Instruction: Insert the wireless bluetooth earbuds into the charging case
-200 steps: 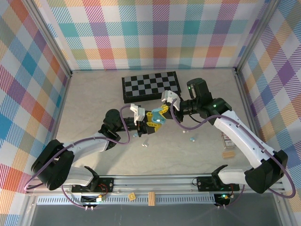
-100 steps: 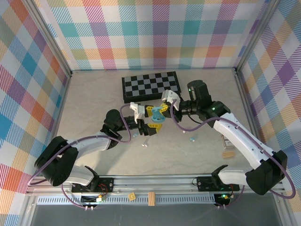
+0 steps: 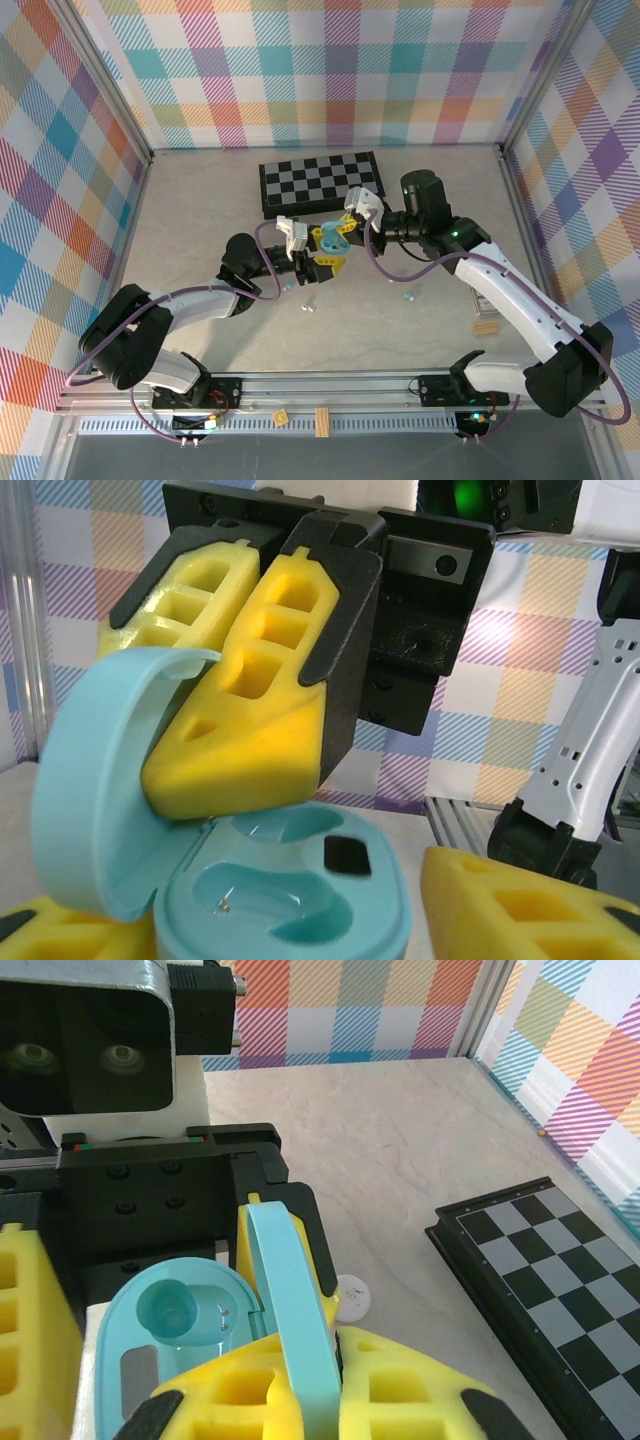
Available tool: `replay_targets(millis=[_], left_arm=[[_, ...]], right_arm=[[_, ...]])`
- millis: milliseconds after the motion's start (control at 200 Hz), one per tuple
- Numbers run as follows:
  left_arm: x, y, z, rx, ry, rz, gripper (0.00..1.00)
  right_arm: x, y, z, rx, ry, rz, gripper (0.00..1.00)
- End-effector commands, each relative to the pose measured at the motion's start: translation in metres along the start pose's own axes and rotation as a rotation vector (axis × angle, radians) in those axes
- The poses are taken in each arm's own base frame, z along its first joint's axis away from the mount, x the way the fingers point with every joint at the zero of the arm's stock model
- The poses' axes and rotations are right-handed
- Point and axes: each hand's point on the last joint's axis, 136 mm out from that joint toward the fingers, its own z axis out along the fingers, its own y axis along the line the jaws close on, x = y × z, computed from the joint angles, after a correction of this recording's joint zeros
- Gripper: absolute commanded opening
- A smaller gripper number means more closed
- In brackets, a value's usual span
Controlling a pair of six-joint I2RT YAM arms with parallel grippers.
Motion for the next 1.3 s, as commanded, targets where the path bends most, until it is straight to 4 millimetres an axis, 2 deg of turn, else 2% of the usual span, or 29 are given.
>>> replay_targets(millis=[0,205,365,605,1200,1295], left_arm=[[-0.008,-0.009,0.0,0.037,-0.018,0.039,0.53],[-0.01,-0.011,-0.001,0.039,-0.02,0.043,0.46],[-0.008,-0.01,-0.002,0.03,-0.017,0.036,0.58],[-0.007,-0.008,-0.001,0.023,-0.018,0.027,0.53],[-0.018,-0.009,0.0,0.032,-0.05,0.023,0.55],[-0.017,-0.009,-0.001,0.027,-0.05,0.021,0.58]], right_arm=[[-0.011,-0.001,-0.005,0.013,-0.041,-0.022,0.0],[-0.01,-0.001,-0.004,0.01,-0.035,-0.023,0.0],[-0.01,-0.003,-0.005,0.026,-0.036,-0.026,0.0],[-0.011,-0.007,-0.008,0.065,-0.05,-0.035,0.0],[-0.005,-0.005,-0.009,0.071,-0.035,-0.052,0.0],[-0.005,-0.004,-0.01,0.072,-0.037,-0.055,0.0]])
